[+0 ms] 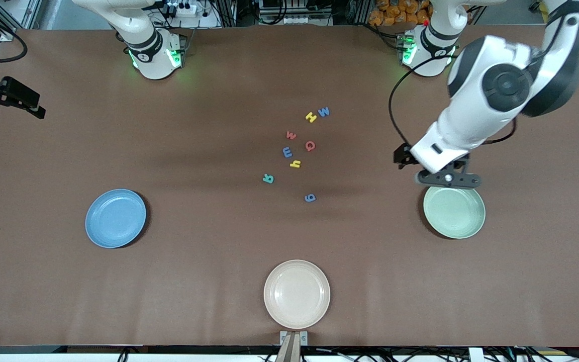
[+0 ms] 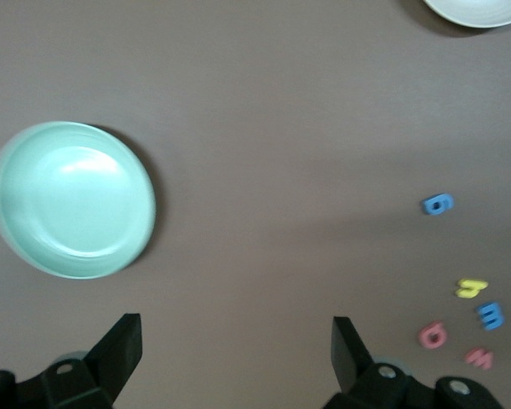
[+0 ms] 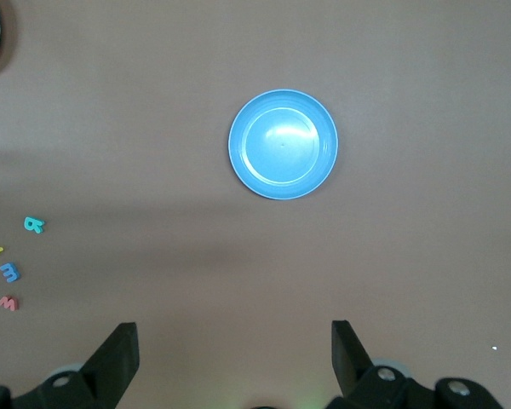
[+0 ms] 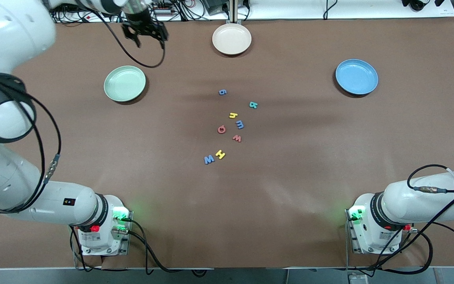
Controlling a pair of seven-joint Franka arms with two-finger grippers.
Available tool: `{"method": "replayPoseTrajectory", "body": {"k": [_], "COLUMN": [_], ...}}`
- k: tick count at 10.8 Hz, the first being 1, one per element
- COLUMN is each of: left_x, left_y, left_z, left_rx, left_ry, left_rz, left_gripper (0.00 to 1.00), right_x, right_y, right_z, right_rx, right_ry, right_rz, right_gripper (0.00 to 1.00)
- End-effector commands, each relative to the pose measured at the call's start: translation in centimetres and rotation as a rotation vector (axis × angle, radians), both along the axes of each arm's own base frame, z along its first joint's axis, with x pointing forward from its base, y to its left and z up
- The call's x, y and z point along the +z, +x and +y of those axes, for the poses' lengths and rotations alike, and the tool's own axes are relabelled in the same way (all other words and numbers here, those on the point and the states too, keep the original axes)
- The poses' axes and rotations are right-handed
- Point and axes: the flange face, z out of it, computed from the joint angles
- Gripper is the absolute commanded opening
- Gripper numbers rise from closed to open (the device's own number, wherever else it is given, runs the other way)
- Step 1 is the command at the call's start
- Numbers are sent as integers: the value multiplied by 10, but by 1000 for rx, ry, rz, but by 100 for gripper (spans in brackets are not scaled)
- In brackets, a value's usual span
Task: Sort uppercase to blue plate, lowercase to green plate
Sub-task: 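Reach the left gripper down to the blue lowercase a letter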
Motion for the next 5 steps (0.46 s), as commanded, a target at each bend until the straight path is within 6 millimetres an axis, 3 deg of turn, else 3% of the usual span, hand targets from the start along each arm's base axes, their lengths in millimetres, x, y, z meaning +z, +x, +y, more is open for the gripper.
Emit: {"method": "replayPoseTrajectory", "body": {"k": [1, 5], "left_x": [-42, -117], "left_y": [-10, -24], "left_z": [-63, -150], "left_rx": [110, 178], "left_ry": [-23, -24], "left_rz": [20, -22], "left_gripper": [93, 93], "right_x": [-9, -33], "right_y": [0, 9], "right_z": [-1, -30], "right_rx": [7, 29], "right_ry": [18, 73], "right_rz": [12, 42], "right_gripper": [100, 100]}}
